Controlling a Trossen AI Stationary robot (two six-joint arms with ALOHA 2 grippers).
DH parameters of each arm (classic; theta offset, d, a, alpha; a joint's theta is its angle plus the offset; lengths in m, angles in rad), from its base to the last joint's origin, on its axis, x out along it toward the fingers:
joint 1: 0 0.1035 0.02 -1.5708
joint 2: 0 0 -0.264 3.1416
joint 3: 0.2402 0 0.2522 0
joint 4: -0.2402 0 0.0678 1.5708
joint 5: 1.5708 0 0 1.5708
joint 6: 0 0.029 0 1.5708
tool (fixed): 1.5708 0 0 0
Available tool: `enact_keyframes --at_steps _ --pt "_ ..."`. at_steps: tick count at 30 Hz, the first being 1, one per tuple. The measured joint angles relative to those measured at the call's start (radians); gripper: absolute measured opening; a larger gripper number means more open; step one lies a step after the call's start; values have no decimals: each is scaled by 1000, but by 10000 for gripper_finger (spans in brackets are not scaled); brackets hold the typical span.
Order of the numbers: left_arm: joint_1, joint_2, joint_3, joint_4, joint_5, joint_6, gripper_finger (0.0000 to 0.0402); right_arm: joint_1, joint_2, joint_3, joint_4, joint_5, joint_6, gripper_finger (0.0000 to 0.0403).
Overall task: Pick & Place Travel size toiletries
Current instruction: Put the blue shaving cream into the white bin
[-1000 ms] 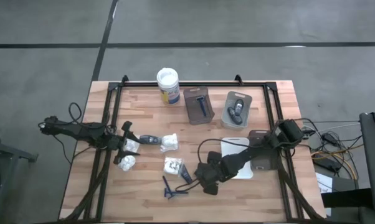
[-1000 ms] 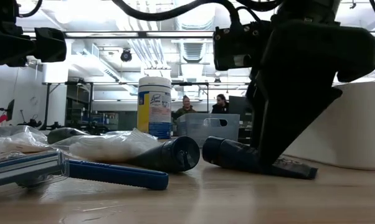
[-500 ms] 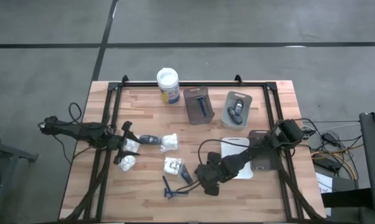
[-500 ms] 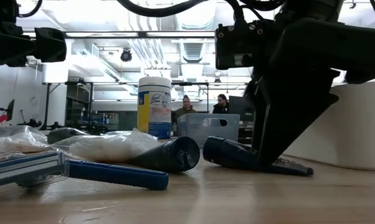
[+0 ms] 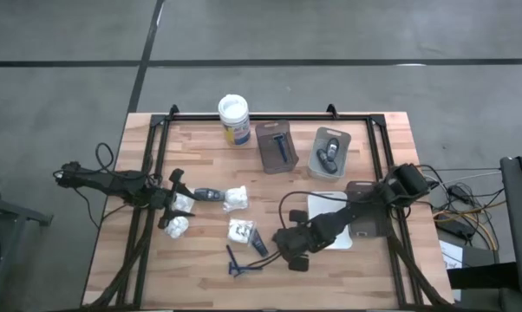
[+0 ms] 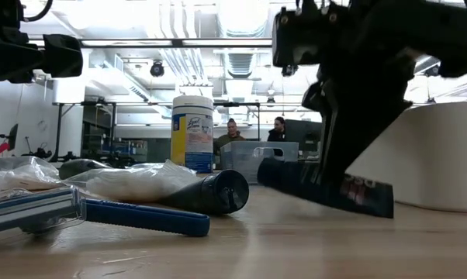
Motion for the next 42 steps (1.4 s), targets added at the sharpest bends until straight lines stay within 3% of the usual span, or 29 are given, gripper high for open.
enact_keyframes --at_steps 27,42 --pt "0 0 0 0 0 0 243 -7 -121 1 -21 -20 -125 11" --pt "0 0 0 0 -1 3 243 -84 -126 2 17 -19 -308 10"
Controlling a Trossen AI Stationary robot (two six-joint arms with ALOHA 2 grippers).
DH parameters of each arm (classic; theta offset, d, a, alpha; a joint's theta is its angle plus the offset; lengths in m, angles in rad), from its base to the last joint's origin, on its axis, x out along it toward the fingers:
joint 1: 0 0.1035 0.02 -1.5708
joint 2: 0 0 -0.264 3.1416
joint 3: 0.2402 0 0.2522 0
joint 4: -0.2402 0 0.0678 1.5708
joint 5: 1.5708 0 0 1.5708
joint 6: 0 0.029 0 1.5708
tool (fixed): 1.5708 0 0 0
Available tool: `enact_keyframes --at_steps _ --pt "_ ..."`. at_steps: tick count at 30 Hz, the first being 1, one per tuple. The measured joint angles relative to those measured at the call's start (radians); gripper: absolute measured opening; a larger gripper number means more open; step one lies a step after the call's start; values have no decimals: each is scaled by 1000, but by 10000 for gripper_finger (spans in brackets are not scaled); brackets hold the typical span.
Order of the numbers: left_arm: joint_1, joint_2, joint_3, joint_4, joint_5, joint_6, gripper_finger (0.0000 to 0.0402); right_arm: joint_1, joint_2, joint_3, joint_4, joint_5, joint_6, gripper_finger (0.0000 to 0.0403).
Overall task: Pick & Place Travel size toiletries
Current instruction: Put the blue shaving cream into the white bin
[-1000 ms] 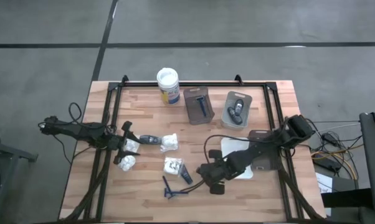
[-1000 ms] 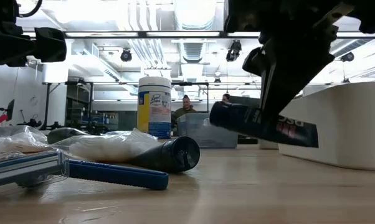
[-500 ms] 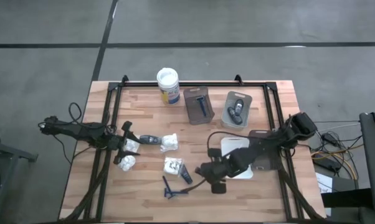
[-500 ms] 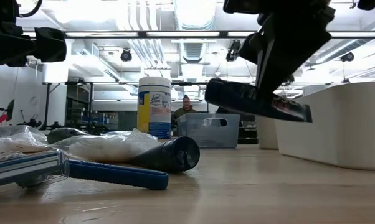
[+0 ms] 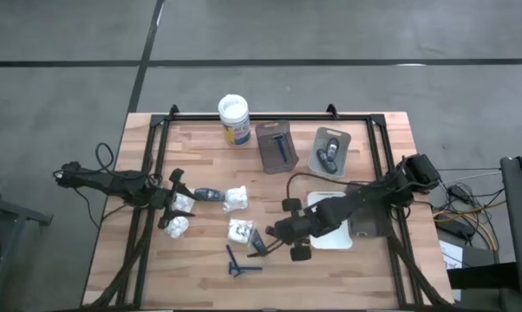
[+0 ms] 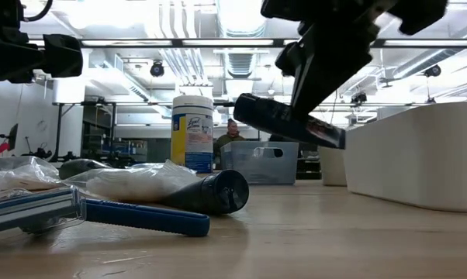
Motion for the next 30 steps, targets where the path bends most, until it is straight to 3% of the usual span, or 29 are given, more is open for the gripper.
enact_keyframes --at_steps 14,23,30 --pt "0 0 0 0 -40 -6 243 -139 -33 -2 -19 -46 -156 12" --pt "0 0 0 0 -40 -7 243 -243 -76 -29 81 -65 -204 10" --pt "0 0 -2 35 -33 48 243 -325 -77 -45 157 -161 -201 9"
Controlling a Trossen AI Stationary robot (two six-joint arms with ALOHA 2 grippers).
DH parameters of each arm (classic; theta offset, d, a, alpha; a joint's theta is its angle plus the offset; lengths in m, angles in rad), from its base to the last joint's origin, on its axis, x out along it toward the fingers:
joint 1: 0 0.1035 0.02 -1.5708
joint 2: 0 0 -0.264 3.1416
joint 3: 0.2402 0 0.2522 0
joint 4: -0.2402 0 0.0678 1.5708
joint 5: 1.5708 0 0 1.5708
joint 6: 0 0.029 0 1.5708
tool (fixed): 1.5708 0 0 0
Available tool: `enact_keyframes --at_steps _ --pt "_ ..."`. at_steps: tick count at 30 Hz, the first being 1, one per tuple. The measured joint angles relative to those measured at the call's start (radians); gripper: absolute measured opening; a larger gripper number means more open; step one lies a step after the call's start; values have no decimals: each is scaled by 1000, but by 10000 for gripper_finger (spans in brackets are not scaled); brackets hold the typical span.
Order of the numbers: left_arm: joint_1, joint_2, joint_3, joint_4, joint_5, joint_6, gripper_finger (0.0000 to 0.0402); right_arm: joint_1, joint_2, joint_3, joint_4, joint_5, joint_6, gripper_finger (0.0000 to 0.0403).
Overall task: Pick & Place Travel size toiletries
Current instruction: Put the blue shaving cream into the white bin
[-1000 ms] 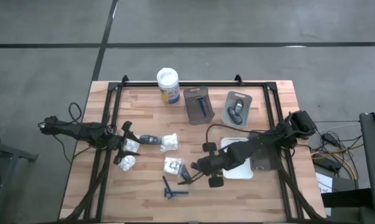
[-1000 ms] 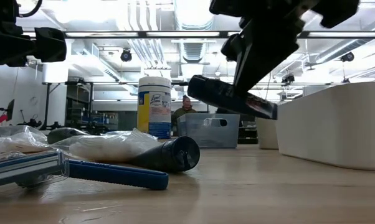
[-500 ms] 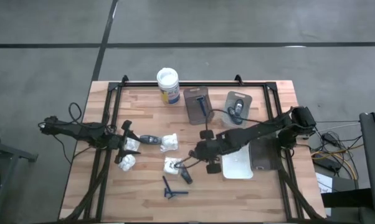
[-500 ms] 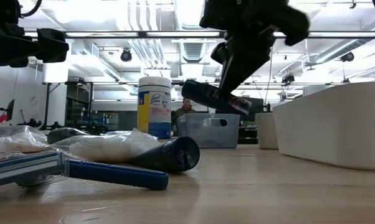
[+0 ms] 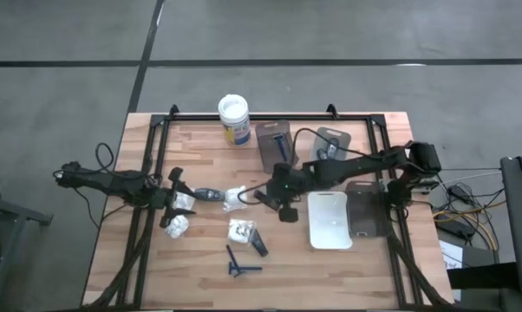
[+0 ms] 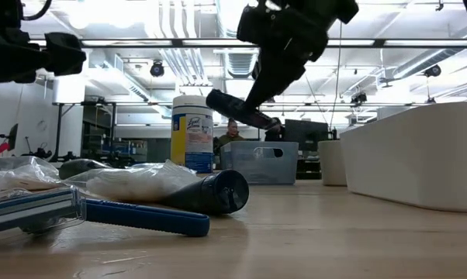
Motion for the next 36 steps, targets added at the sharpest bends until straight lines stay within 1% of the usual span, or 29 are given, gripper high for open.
enact_keyframes --at_steps 2,5,8,14,17,21,24,25,26,27,31,33,34,36 --pt "0 0 0 57 47 -46 243 -21 -5 0 1 0 0 9" --pt "0 0 0 134 127 -169 243 -48 -14 0 30 0 0 9" --pt "0 -1 0 182 162 -212 243 -73 -23 -3 72 0 -1 9" --pt "0 0 0 194 166 -212 243 -132 -30 -4 147 0 -5 9" --pt "0 0 0 204 166 -276 243 -156 -31 -5 216 -3 -8 9" --pt "0 -1 1 313 165 -428 243 -185 -31 -5 309 -6 -15 9" --pt "0 -1 1 348 164 -434 243 -204 -31 -5 376 -5 -26 10" --pt "0 0 1 357 147 -432 243 -210 -30 -5 397 -5 -28 11" --pt "0 0 1 367 108 -427 243 -216 -30 -5 417 -5 -30 11" --pt "0 -1 1 376 37 -420 243 -222 -30 -5 437 -5 -30 11" --pt "0 15 -6 405 -353 -463 243 -232 -30 -6 499 -5 -30 10" --pt "2 30 -14 422 -497 -472 243 -232 -29 -6 536 -5 -29 10" --pt "1 40 -14 429 -532 -477 243 -231 -29 -6 550 -5 -29 11" --pt "1 60 -14 434 -540 -488 243 -231 -29 -6 572 -5 -29 11"
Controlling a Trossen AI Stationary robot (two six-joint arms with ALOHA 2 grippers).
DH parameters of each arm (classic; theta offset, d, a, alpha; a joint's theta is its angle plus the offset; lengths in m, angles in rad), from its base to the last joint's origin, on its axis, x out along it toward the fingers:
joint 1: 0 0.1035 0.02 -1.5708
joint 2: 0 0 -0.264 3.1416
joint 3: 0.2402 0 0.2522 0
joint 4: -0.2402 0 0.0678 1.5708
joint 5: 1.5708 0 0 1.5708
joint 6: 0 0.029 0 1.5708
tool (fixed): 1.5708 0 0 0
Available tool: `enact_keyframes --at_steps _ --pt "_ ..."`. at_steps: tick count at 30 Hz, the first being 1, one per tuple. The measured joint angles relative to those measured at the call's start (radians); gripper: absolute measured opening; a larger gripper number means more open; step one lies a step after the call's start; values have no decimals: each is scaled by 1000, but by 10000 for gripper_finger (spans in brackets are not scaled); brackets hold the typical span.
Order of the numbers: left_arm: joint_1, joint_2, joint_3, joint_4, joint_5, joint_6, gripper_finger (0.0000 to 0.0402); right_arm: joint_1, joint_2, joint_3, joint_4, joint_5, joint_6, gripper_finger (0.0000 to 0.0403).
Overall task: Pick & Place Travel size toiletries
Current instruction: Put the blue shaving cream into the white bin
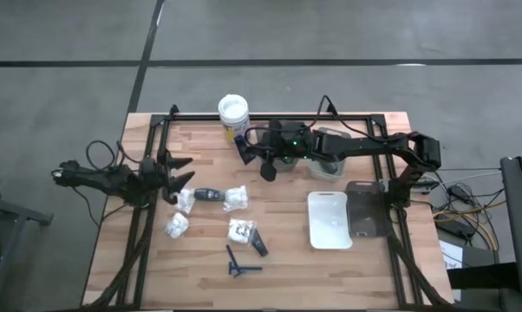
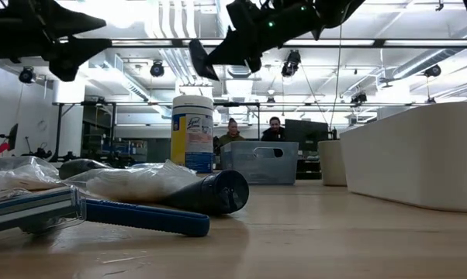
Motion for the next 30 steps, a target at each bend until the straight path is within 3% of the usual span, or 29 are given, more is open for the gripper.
enact_keyframes --at_steps 7,16,23,30 --pt "3 143 0 137 -7 -10 243 0 17 0 92 1 16 12" --pt "43 478 62 362 -147 -10 243 0 55 0 278 5 52 13" --pt "123 717 214 375 -166 43 243 0 101 0 400 10 56 13" --pt "165 887 321 356 -167 60 243 0 118 8 412 10 52 13"
